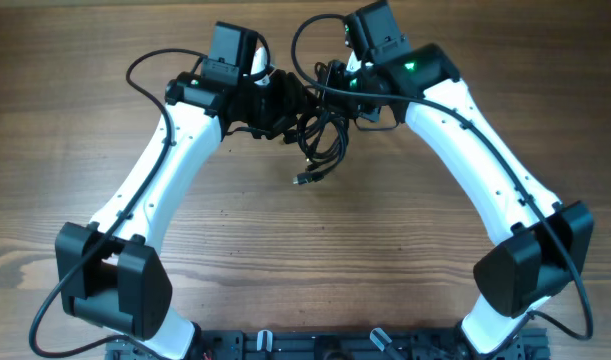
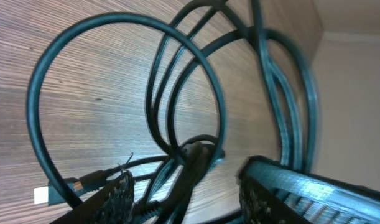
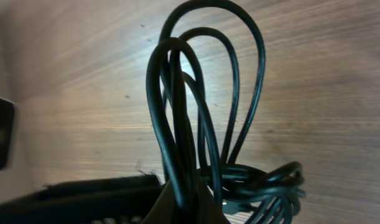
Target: Untangle cables
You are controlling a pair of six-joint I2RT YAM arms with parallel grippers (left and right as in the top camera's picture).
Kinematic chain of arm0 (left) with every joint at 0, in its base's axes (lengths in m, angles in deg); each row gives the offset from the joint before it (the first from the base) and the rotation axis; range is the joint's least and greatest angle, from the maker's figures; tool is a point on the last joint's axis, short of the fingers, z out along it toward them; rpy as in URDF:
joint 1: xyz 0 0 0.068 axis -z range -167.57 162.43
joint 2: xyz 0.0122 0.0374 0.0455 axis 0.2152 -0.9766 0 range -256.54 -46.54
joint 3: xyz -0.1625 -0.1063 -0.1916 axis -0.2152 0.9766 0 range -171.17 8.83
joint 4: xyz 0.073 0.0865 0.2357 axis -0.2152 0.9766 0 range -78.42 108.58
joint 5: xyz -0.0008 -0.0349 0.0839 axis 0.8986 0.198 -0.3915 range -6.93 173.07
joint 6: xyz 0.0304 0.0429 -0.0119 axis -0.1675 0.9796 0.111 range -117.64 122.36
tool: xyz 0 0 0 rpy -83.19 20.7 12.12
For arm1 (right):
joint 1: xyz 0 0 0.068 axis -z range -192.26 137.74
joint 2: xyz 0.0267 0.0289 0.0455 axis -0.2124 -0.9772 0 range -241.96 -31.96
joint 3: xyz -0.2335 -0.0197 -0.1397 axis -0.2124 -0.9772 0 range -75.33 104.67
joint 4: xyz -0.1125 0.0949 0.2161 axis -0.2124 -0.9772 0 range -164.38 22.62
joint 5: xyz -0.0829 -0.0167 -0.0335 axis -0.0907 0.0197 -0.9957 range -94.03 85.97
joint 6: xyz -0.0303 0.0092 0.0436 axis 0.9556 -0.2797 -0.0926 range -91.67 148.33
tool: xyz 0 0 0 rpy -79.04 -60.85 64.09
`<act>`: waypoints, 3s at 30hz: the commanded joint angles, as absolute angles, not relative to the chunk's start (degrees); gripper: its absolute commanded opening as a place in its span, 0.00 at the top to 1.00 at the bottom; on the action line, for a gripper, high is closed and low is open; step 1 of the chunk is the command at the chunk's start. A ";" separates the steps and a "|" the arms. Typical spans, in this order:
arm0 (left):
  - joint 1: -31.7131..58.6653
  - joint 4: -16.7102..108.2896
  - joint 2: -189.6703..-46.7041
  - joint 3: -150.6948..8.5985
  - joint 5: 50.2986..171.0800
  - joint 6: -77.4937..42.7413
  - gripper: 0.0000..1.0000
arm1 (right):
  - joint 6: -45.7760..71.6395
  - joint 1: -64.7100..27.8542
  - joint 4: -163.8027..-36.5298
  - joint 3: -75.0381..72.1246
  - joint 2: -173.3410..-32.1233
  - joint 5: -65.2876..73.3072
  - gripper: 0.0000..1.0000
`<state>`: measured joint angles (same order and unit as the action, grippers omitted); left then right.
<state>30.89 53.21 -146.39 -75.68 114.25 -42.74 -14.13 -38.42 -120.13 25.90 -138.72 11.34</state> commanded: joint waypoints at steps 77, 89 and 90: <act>27.10 58.41 -147.84 -76.25 113.36 -31.14 0.51 | 11.77 -27.66 -136.98 23.56 -138.46 13.48 0.14; 43.61 40.40 -162.72 -76.25 105.51 -35.62 0.11 | 9.81 -11.97 -131.89 23.54 -138.46 7.82 0.11; 44.06 39.72 -162.94 -76.25 105.51 -35.62 0.11 | 10.35 -11.99 -132.02 23.54 -138.48 7.80 0.11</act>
